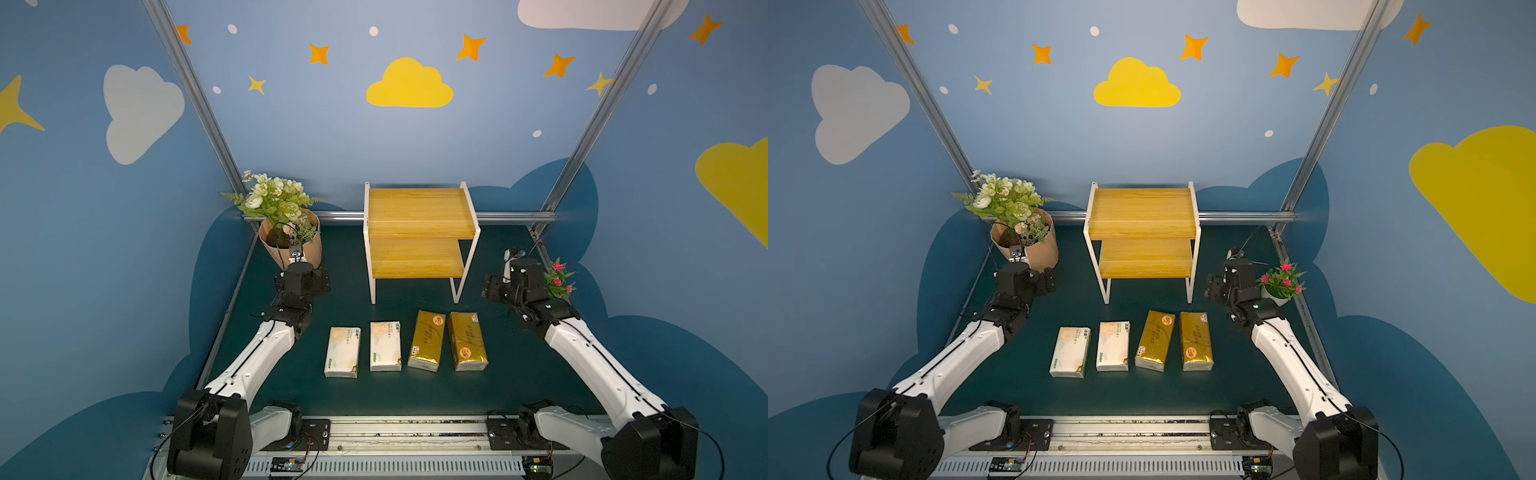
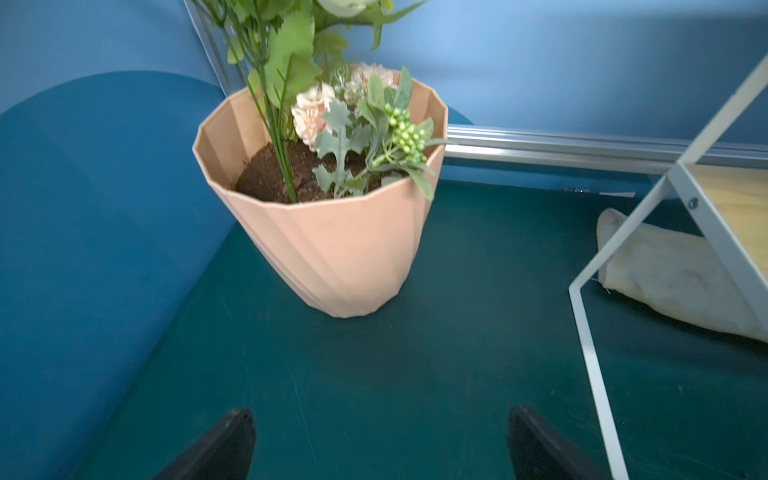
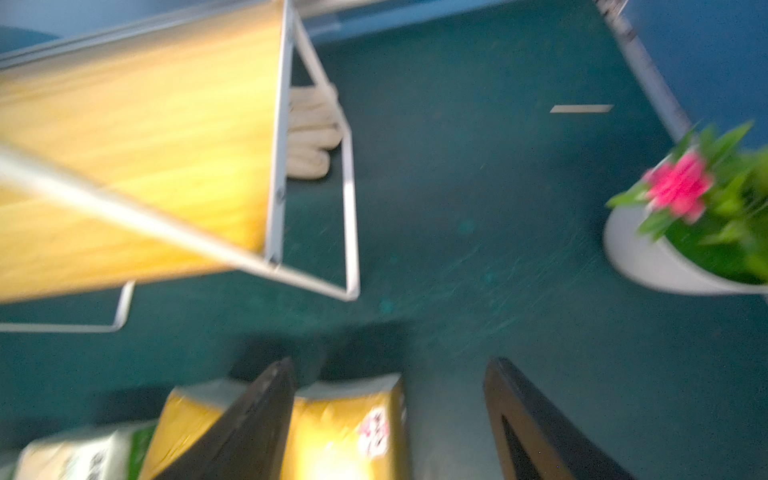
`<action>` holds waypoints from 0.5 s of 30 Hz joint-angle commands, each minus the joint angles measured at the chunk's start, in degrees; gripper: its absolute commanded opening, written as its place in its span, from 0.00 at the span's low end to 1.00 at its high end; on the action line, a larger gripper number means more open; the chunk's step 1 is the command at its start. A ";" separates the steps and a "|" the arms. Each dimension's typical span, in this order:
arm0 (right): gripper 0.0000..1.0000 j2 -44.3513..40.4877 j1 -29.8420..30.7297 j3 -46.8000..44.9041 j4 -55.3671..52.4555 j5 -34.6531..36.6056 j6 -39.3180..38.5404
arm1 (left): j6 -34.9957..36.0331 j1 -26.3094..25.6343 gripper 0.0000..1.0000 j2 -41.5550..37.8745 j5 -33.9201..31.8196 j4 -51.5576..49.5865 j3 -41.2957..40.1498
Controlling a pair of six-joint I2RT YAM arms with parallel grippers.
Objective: Place the tissue boxes on the shelf by color
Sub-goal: Pick up the box of tissues from the center of the board.
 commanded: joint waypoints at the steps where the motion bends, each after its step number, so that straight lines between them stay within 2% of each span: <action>1: 0.90 -5.21 4.34 -3.55 -15.17 -3.19 10.66 | -7.59 -4.50 1.00 -3.24 -7.44 -9.47 -1.01; 3: 0.98 -7.95 6.86 -6.07 -17.23 -3.53 13.29 | -10.27 -6.62 1.00 -3.65 -8.90 -10.41 -1.33; 7: 0.98 -9.99 11.79 -9.33 -19.85 -0.93 15.38 | -12.25 -9.03 1.00 -1.29 -10.22 -12.58 0.17; 11: 0.98 -7.45 14.84 -9.87 -20.50 -0.71 16.76 | -13.42 -10.68 1.00 0.37 -12.94 -14.52 1.88; 15: 0.98 -5.15 16.92 -10.85 -19.08 -0.47 19.23 | -13.94 -10.85 1.00 0.01 -12.75 -13.53 1.04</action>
